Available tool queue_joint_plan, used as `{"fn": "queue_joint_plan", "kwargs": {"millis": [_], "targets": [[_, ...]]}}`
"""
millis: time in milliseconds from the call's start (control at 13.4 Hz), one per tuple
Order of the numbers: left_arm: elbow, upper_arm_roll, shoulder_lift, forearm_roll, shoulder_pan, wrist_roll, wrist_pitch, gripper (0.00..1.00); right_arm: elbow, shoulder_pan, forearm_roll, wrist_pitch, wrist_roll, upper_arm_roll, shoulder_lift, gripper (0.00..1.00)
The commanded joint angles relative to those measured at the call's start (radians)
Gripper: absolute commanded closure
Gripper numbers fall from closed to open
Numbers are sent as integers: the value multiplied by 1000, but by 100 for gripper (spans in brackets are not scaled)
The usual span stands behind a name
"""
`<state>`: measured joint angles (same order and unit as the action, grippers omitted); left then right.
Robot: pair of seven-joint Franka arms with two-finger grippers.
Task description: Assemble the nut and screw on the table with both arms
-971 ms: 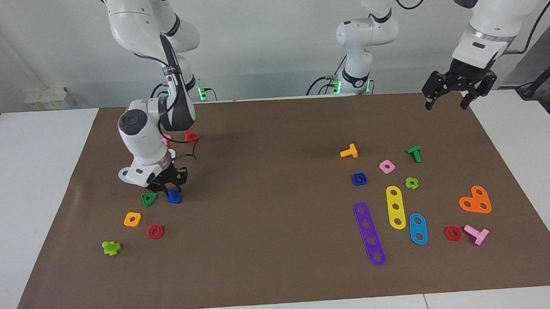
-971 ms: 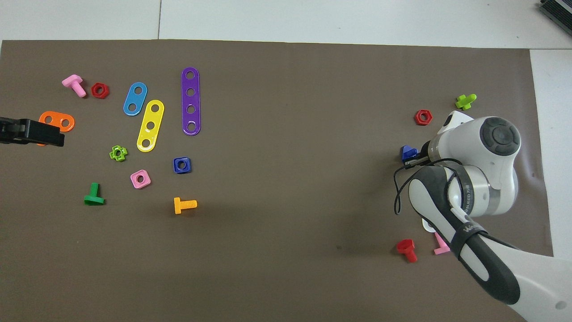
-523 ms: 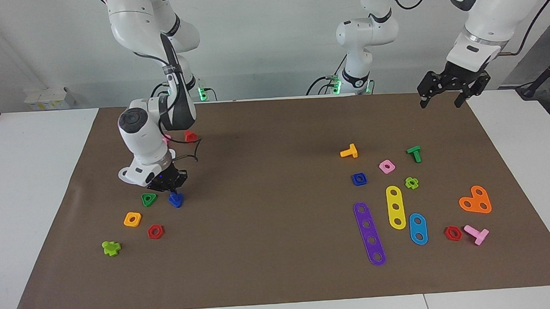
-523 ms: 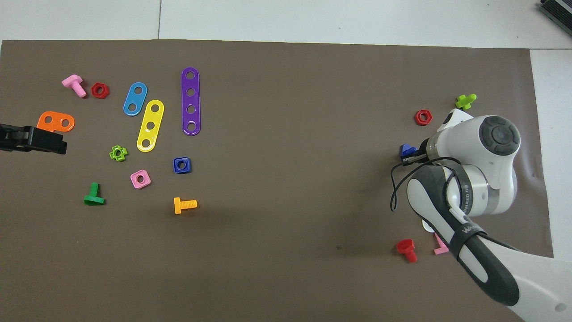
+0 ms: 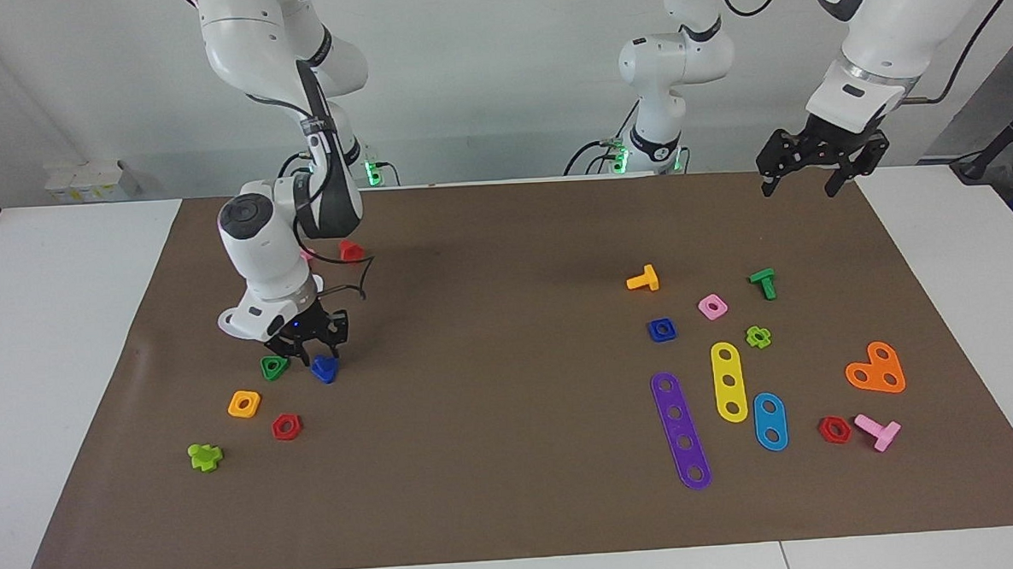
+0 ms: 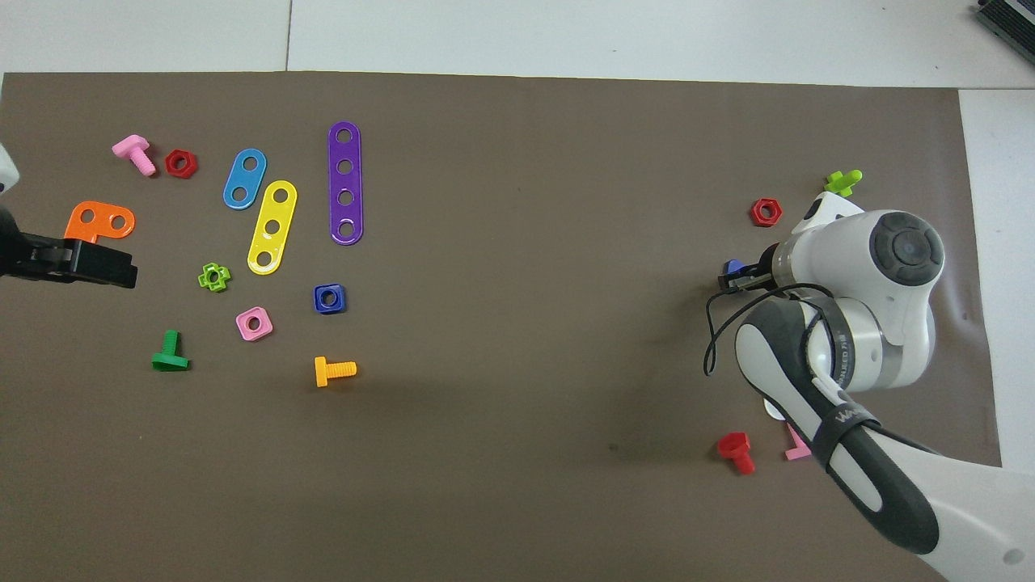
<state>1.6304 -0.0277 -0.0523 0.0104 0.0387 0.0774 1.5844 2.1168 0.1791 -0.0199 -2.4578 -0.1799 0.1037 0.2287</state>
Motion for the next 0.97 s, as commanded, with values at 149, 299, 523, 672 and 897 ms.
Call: {"fn": "queue_joint_plan", "kwargs": {"millis": [149,299,523,672,897], "targets": [[39,9,-32,-1,10,2,40,0,5,-6,-14,-64,4,-7,38,47],[39,9,-32,-1,10,1,39,0,3,-6,-14,-58,2,-7,38,95],[40,9,-32,-1,10,2,39,0,-12,-7,-14,-56,13,-7,41,100],[40,9,-32,-1,10,2,42,0,-17,-7,-14,-53,14,-7,41,100],[62,9,-34,-1,13,-1,48,0,-64,0,-14,-12,49,-16,34,100]]}}
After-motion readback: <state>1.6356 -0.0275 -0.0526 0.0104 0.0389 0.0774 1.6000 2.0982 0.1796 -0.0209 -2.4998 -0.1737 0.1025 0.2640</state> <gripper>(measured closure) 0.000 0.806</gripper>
